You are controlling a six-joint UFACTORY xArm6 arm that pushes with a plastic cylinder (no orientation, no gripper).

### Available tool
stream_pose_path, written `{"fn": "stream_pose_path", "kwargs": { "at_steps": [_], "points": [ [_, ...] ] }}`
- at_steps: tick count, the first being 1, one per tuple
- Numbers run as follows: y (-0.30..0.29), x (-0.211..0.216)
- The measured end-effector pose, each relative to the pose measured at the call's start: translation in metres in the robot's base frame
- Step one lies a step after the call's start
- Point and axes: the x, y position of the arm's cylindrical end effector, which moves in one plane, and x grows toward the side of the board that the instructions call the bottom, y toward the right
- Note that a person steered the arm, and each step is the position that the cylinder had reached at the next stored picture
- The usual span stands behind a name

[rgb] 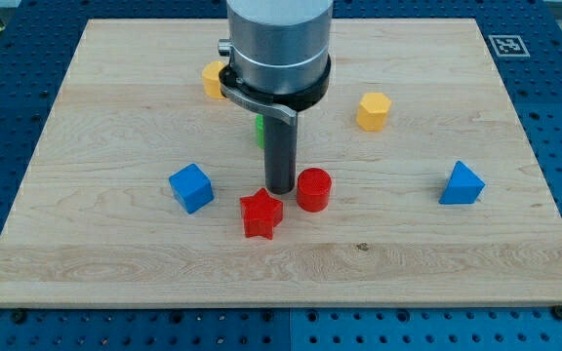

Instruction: Arrange the red blocks horizontally at bottom of the board

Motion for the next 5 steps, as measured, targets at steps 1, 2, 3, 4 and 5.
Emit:
{"fn": "stream_pose_path", "kwargs": {
  "at_steps": [1, 2, 3, 4, 5],
  "points": [
    [0.017, -0.007],
    [0.024, -0.007],
    [0.027, -0.019],
    [0.034, -0.027],
    [0.035, -0.023]
  ]
}}
